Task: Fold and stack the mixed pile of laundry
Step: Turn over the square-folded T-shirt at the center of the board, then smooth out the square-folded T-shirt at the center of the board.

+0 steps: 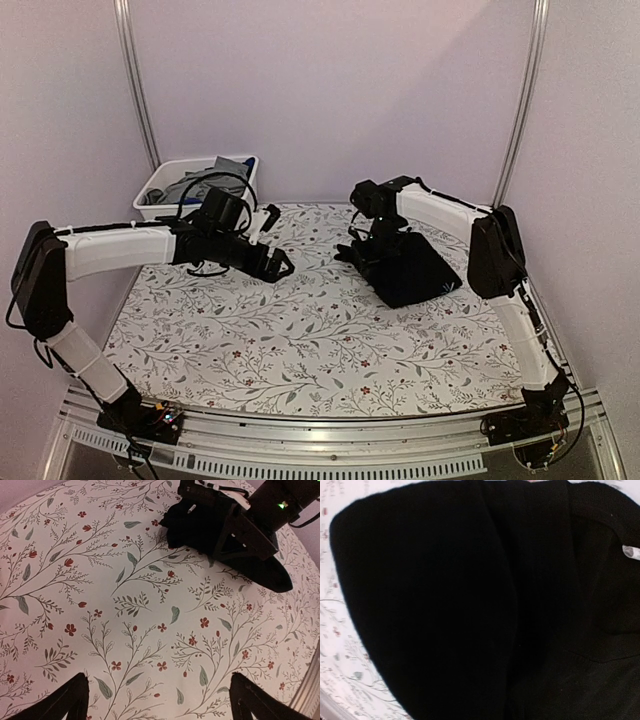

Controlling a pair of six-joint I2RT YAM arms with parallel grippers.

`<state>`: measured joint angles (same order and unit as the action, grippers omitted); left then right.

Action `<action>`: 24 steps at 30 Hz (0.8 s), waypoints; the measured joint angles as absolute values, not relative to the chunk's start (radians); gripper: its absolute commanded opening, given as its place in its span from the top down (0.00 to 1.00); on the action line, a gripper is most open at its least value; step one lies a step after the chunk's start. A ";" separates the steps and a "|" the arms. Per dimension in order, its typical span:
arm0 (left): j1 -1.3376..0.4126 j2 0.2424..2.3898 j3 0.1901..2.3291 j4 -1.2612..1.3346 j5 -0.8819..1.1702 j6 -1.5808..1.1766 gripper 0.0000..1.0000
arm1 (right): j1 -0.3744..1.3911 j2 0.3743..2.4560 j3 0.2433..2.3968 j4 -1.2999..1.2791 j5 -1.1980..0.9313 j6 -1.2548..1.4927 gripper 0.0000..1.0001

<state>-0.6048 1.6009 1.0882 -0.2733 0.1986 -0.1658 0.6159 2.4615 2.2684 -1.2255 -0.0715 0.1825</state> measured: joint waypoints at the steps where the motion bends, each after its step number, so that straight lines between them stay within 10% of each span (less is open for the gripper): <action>1: -0.601 1.595 1.081 -0.267 0.203 -0.174 0.02 | 0.621 2.466 2.268 -1.205 -0.130 0.197 0.91; 5: -0.575 1.564 1.040 -0.242 0.231 -0.221 0.00 | 0.630 2.480 2.268 -1.096 -0.412 0.257 0.49; 9: -0.557 1.555 1.032 -0.216 0.263 -0.260 0.01 | 0.625 2.446 2.204 -0.871 -0.690 0.303 0.33; 24: -0.736 1.927 1.445 -0.202 0.335 -0.254 0.02 | 0.242 2.044 1.718 -0.584 -0.791 0.344 0.48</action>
